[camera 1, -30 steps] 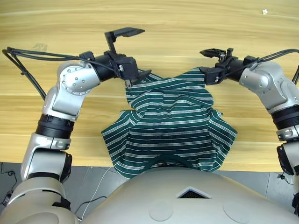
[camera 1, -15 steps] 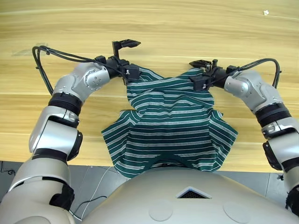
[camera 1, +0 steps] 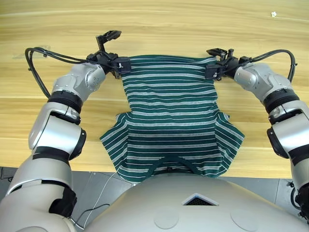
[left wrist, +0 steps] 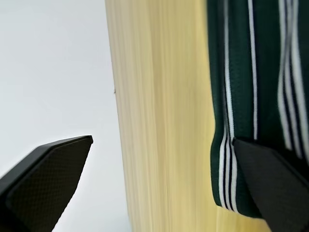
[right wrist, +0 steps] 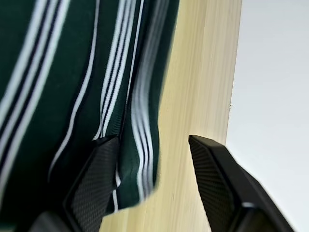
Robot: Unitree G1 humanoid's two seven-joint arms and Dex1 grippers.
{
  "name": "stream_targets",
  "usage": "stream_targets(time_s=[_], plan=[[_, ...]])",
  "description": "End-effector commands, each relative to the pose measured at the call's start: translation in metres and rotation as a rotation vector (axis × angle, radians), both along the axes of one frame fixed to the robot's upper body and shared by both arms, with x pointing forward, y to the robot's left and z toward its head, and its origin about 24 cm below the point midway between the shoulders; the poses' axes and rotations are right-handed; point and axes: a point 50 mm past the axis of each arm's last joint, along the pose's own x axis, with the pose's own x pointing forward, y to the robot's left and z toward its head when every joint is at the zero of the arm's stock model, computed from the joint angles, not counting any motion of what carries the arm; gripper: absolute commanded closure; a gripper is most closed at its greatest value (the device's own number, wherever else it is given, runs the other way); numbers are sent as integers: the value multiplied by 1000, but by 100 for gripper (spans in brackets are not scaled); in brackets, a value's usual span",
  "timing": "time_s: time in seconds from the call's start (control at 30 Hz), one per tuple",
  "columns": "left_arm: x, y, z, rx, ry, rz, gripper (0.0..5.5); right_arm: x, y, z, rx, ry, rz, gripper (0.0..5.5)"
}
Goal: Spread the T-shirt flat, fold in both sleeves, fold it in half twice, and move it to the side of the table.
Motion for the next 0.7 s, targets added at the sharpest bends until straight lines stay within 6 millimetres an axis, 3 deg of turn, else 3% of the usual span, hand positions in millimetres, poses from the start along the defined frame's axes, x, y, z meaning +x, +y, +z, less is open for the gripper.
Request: stream_targets(time_s=[0.03,0.2,0.3,0.4,0.53,0.7], plan=[[-7,-4,-20,7,62,46,11,-14,-8,-20,-61,80,8,281],[-6,-19,-23,-42,61,36,11,-6,-1,-17,-50,85,-31,281],[2,-24,-16,-30,43,43,11,15,2,-1,-56,43,-141,281],[21,-35,4,-32,-22,72,11,41,-5,31,-20,-69,-326,281],[32,-50,20,-79,-81,71,11,48,-6,42,10,-108,-399,281],[17,-39,-1,-111,-57,81,11,45,-11,41,76,-120,-404,281]])
